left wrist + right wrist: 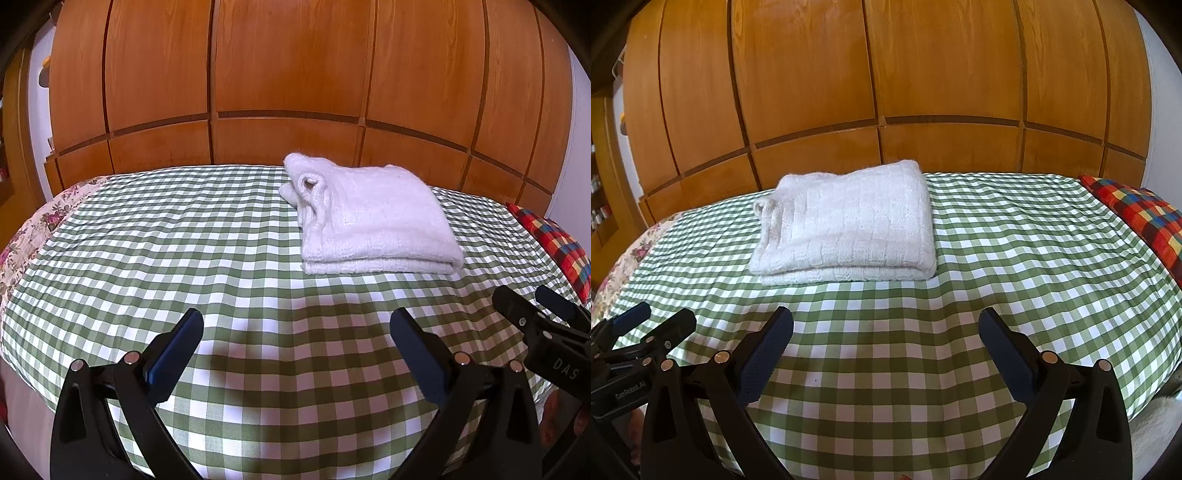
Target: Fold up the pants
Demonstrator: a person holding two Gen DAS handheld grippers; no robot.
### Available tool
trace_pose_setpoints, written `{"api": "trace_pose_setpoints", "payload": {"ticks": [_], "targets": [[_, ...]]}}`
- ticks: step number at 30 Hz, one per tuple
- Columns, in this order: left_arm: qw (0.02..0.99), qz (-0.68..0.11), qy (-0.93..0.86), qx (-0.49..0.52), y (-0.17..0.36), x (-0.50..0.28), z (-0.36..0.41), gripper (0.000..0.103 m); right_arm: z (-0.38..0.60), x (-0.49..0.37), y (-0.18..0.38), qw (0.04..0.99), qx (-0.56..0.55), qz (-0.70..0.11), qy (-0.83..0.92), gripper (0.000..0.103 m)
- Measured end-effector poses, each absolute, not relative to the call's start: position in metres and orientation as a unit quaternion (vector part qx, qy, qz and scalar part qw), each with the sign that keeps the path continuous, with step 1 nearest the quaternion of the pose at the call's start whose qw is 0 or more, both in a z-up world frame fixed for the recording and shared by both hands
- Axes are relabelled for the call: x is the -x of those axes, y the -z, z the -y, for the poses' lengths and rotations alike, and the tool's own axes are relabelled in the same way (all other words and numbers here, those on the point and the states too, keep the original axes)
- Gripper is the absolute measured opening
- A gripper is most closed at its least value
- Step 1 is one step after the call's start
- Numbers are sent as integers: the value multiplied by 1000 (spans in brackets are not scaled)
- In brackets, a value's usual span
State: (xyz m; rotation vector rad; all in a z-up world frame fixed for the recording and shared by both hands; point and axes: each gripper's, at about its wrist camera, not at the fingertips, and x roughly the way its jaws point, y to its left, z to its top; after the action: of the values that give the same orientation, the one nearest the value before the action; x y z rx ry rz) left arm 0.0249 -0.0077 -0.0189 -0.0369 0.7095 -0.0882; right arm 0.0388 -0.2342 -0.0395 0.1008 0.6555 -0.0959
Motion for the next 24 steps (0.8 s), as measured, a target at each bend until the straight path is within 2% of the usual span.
{"api": "trace_pose_setpoints", "payload": {"ticks": [24], "targets": [[932, -359, 49, 23, 26, -30, 6, 101, 236, -44, 44, 942, -50, -330, 42, 99]]}}
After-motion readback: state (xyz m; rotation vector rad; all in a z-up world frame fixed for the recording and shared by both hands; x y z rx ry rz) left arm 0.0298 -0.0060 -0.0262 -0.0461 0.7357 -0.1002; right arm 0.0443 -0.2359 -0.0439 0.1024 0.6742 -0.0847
